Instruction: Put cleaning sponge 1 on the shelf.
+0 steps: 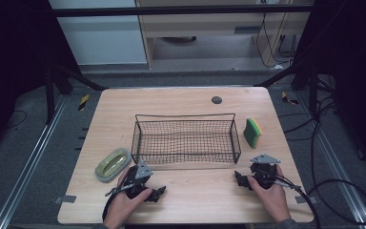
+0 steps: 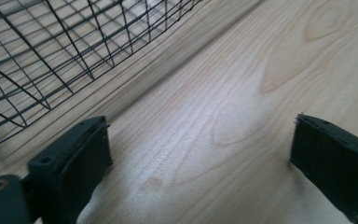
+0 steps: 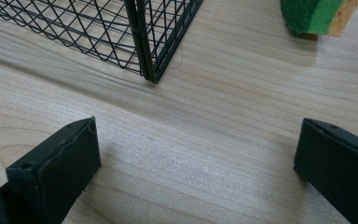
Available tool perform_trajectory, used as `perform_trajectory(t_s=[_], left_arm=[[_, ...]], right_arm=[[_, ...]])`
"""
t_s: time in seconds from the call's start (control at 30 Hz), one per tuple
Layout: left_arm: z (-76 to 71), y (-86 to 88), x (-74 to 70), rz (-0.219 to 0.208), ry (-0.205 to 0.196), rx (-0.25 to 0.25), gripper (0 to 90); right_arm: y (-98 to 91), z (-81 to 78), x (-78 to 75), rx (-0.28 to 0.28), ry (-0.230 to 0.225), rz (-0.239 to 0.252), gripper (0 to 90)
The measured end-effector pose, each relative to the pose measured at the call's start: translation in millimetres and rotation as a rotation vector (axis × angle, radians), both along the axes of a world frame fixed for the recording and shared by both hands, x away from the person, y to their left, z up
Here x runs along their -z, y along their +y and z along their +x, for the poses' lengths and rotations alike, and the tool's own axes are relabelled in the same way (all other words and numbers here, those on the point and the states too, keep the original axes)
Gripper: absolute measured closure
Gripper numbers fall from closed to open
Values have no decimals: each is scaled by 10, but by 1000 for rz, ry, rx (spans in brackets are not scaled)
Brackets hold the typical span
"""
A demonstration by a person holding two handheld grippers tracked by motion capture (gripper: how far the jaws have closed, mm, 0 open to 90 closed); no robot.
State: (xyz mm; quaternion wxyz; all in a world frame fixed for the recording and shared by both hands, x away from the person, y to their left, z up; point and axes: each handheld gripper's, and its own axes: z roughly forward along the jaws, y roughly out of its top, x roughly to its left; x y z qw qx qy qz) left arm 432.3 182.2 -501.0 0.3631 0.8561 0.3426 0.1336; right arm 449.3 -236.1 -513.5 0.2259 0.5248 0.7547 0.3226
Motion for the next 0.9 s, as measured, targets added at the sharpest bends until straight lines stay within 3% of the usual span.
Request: perform_trajectory(t_s=[0.23, 0.37, 0.43, 0.47, 0.63, 0.67, 0.83, 0.9], left_arm=[[-142, 130, -221, -31, -56, 17, 34], [-183, 302, -400, -53, -86, -27, 48], [-167, 422, -517, -69, -67, -54, 51], [-132, 510, -623, -28, -74, -76, 50], [12, 729, -836, 32, -88, -120, 48], [71, 798, -901, 67, -84, -129, 48], [238, 922, -1089, 155, -61, -106, 59], [272, 938, -1117, 163, -59, -103, 58]], right_arm=[[1, -1, 0, 0, 1, 1, 5], [-4, -2, 2, -2, -2, -3, 5], [-9, -4, 2, -6, -2, -4, 5], [-12, -5, 2, -10, -3, -4, 5], [-14, -10, -5, -13, 6, 8, 5], [-15, -10, -5, -15, 7, 8, 5], [-43, 6, 3, -44, -4, -9, 5], [-38, 0, -5, -39, 7, 5, 5]])
